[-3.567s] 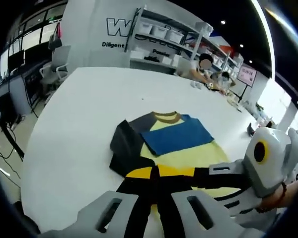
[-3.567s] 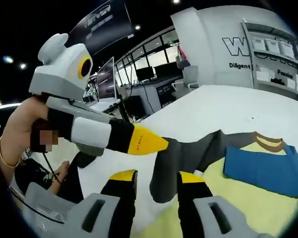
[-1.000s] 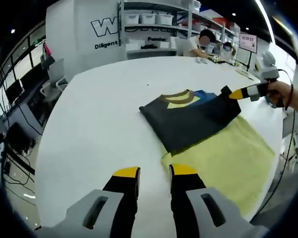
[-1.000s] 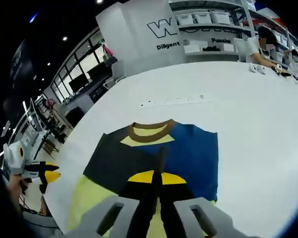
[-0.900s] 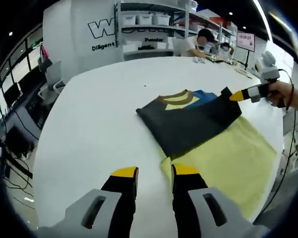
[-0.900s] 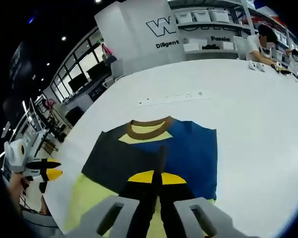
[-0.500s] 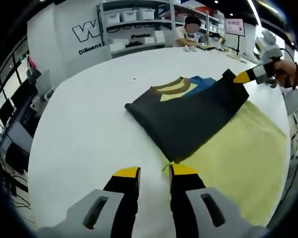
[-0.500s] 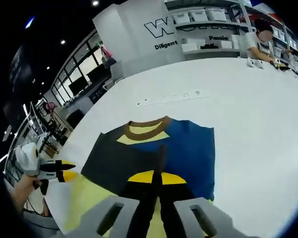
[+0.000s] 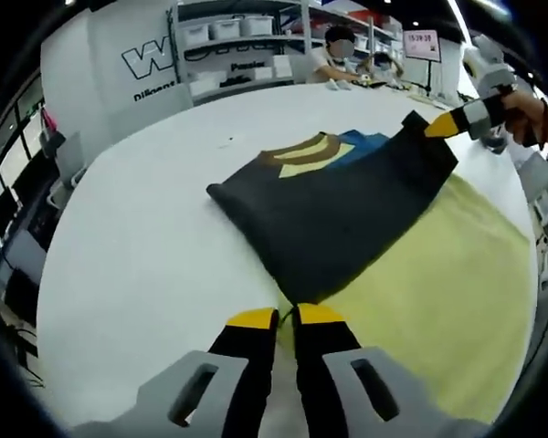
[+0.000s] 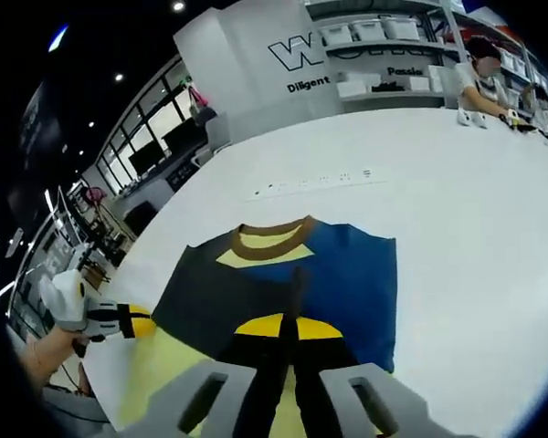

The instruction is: Fold the garment on the visible template until the final outline fits inside the template.

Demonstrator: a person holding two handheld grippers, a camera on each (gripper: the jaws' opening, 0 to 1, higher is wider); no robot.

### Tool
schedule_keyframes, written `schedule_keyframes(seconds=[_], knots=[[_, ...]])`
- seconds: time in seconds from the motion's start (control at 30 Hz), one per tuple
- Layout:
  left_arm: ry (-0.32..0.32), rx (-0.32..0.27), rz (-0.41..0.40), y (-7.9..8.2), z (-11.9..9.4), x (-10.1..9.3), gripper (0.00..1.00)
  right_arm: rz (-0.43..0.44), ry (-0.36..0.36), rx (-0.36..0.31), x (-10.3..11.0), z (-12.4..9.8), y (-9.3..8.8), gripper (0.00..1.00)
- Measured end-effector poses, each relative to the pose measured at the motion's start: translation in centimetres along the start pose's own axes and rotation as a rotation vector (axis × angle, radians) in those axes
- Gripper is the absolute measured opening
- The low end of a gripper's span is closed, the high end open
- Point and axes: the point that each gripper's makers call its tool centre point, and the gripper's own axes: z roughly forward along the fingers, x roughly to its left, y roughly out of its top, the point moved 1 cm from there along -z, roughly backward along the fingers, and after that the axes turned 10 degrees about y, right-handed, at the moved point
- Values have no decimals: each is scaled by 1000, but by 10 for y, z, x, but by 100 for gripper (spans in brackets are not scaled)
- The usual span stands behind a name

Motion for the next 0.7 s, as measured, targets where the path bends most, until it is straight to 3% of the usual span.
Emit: schedule_keyframes(seconds=[0.2, 0.37, 0.6, 0.7], knots=[[65, -8, -73, -5, -5, 10, 3, -6, -20, 12, -5, 4, -7, 0], [54, -3, -125, -6, -6, 13, 3, -6, -45, 48, -15, 9, -21, 0], [66, 10, -138, -12, -4, 11, 3, -58, -108, 89, -38, 11, -33, 0], [68, 9, -138, -11, -5, 12, 3, -141, -177, 128, -52, 5, -37, 0]])
